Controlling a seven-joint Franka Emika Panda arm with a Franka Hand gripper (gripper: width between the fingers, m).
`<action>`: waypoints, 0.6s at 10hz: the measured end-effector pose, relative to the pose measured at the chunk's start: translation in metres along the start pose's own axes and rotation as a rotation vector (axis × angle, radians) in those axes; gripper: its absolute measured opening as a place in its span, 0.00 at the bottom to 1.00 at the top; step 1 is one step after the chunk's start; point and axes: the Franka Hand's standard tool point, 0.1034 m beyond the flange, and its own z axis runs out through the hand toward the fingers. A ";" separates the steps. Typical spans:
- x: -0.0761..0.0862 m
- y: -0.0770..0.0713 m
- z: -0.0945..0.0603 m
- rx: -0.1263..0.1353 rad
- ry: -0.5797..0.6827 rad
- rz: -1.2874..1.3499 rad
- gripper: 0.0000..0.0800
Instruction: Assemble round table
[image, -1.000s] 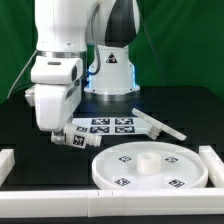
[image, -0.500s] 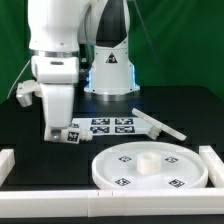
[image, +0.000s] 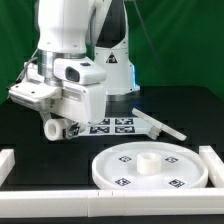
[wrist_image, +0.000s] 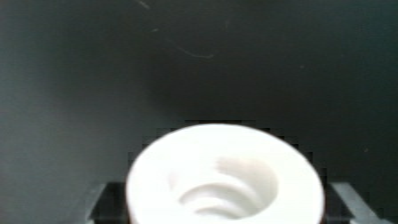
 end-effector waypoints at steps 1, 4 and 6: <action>0.001 -0.002 0.001 0.007 -0.003 -0.089 0.51; 0.015 -0.007 0.015 0.038 0.017 -0.428 0.51; 0.016 -0.006 0.016 0.043 0.022 -0.435 0.51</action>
Offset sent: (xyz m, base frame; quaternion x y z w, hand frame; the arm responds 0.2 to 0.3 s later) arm -0.0081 0.0184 -0.0176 -0.0112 0.0162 -0.2509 0.9678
